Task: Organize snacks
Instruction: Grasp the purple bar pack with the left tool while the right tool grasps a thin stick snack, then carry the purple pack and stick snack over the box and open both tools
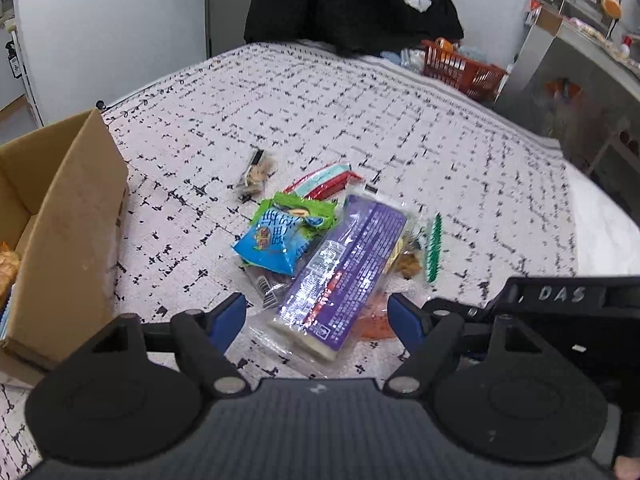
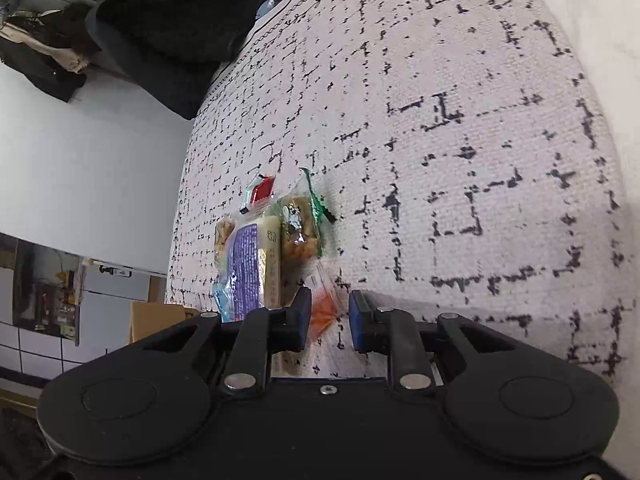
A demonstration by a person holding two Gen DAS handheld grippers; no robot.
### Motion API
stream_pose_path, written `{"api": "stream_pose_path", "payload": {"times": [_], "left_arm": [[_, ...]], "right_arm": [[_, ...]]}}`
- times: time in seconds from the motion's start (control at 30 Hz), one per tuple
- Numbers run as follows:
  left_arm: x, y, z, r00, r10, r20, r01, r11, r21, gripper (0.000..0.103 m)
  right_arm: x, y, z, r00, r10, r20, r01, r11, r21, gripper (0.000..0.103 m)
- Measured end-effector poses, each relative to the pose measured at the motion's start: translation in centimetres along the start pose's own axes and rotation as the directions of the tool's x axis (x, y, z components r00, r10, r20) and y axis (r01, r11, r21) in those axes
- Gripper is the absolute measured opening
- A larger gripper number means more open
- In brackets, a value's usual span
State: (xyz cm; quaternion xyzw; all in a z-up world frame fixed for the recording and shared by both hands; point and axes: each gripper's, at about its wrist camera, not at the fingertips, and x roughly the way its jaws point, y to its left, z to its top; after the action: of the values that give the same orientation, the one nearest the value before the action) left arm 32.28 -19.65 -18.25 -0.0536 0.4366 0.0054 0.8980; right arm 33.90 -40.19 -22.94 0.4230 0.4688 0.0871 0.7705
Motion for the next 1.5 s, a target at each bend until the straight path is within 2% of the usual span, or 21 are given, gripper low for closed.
{"api": "stream_pose_path", "payload": {"times": [0.17, 0.43, 0.47, 0.5, 0.57, 0.73, 0.87, 1.03, 1.17, 1.5], "left_arm": [[1.3, -0.1, -0.2, 0.999, 0.008, -0.033, -0.007, 1.0, 0.02, 0.078], [0.9, 0.2, -0.5, 1.0, 0.006, -0.025, -0.005, 1.0, 0.023, 0.059], [0.8, 0.3, -0.5, 1.0, 0.003, -0.026, -0.003, 1.0, 0.018, 0.046], [0.7, 0.5, -0.5, 0.999, -0.02, -0.031, 0.021, 1.0, 0.014, 0.039], [0.6, 0.7, -0.5, 0.999, -0.017, -0.042, 0.016, 1.0, -0.005, 0.037], [-0.5, 1.6, -0.7, 0.999, -0.028, -0.033, 0.027, 0.999, -0.028, 0.035], [-2.0, 2.1, -0.6, 0.999, -0.042, -0.014, 0.042, 0.998, -0.039, 0.035], [-4.2, 2.8, -0.2, 0.998, -0.063, 0.025, 0.064, 0.996, -0.056, 0.035], [-6.0, 3.6, 0.5, 0.996, -0.071, 0.059, 0.075, 0.994, -0.077, 0.035], [-10.3, 6.5, 2.5, 0.984, -0.078, 0.158, 0.1, 0.985, -0.141, 0.035]], "right_arm": [[0.4, 0.0, 0.2, 1.0, 0.006, 0.004, -0.006, 1.0, -0.001, 0.022], [1.4, 0.8, 0.0, 1.0, 0.001, -0.023, -0.002, 1.0, -0.029, 0.022], [1.5, 0.9, -0.1, 1.0, -0.004, -0.023, 0.003, 0.999, -0.037, 0.022], [1.6, 1.1, -0.1, 1.0, -0.005, -0.025, 0.004, 0.999, -0.044, 0.022], [1.8, 1.2, 0.0, 1.0, -0.008, -0.019, 0.007, 0.998, -0.056, 0.022], [1.4, 1.5, -0.2, 1.0, -0.026, 0.006, 0.027, 0.996, -0.091, 0.011], [0.2, 1.8, -0.5, 0.999, -0.024, 0.04, 0.028, 0.992, -0.12, 0.009], [-1.4, 2.1, -0.8, 0.998, 0.037, 0.048, -0.033, 0.995, -0.091, 0.004], [-3.2, 3.4, -1.3, 0.993, 0.075, 0.086, -0.064, 0.991, -0.117, 0.003], [-4.7, 8.2, -2.9, 0.99, 0.09, 0.106, -0.067, 0.978, -0.199, 0.003]]}}
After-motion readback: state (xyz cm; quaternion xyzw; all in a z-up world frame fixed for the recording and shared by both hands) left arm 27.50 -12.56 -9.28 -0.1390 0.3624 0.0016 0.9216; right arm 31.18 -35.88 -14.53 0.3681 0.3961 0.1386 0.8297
